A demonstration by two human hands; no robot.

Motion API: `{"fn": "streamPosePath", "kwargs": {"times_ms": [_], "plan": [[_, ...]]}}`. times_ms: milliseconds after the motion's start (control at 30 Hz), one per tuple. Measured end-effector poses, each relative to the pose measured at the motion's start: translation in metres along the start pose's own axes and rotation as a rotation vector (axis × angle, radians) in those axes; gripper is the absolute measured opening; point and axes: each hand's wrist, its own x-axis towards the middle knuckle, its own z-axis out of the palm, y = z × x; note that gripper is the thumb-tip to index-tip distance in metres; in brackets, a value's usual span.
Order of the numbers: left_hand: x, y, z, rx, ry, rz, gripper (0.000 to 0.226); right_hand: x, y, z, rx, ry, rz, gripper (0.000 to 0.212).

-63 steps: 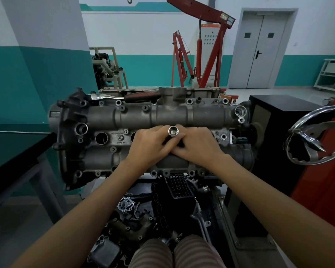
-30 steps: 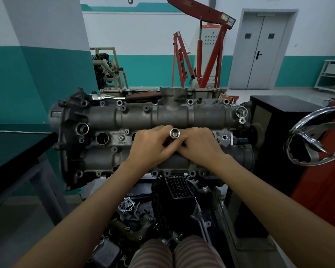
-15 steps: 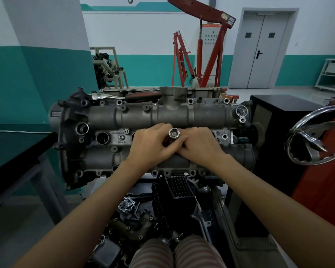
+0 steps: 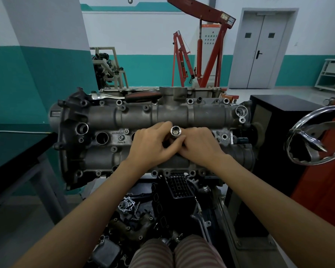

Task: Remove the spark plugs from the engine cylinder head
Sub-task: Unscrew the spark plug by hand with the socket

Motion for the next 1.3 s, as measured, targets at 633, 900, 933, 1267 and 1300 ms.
{"fn": "streamPosePath", "kwargs": {"times_ms": [633,900,933,1267,1300], "plan": [[0.0002,0.0037,-0.0005,0.013,-0.016,-0.012,0.033,-0.0001,-0.003,-0.0031,0.078,-0.01,-0.013,0.026],[-0.0001,0.0005,-0.0006,-0.034,0.026,0.009,0.035,0.0007,0.0005,0.0,-0.032,-0.023,-0.002,0.04],[0.0002,0.0013,-0.001,-0.032,0.015,0.01,0.033,0.0007,0.0005,-0.0002,-0.024,-0.024,-0.017,0.037],[-0.0018,-0.0028,0.0021,-0.022,0.008,-0.002,0.045,0.0002,-0.0008,0.0005,-0.005,-0.015,0.022,0.04],[-0.0014,-0.0029,0.0019,-0.026,0.009,-0.004,0.046,0.0004,-0.0001,0.001,-0.014,-0.017,0.028,0.039]]}}
